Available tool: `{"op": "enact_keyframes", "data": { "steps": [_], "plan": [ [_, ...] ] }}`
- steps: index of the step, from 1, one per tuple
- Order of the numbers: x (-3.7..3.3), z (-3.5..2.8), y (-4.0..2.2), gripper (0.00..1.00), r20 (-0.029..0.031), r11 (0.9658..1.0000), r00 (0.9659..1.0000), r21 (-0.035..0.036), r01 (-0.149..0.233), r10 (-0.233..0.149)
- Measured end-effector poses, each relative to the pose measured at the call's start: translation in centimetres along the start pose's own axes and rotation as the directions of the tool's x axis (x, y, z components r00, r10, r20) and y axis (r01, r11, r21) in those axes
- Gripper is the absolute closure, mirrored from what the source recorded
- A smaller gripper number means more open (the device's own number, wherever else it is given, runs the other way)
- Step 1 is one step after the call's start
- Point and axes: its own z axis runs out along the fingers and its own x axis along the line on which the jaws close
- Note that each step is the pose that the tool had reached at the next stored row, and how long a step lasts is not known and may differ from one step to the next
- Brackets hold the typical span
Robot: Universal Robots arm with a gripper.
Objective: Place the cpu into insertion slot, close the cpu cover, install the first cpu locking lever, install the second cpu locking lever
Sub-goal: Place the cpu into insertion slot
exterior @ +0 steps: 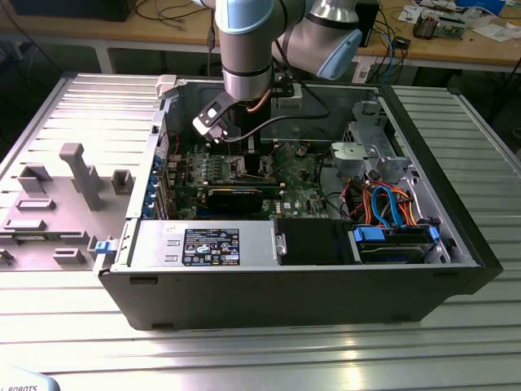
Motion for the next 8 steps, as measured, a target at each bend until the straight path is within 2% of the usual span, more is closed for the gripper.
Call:
{"op": "enact_keyframes", "data": {
  "steps": [8],
  "plan": [
    [0.00,0.16,-0.11,0.46,0.0003,1.0000,1.0000,0.0010,0.000,0.000]
  ]
}}
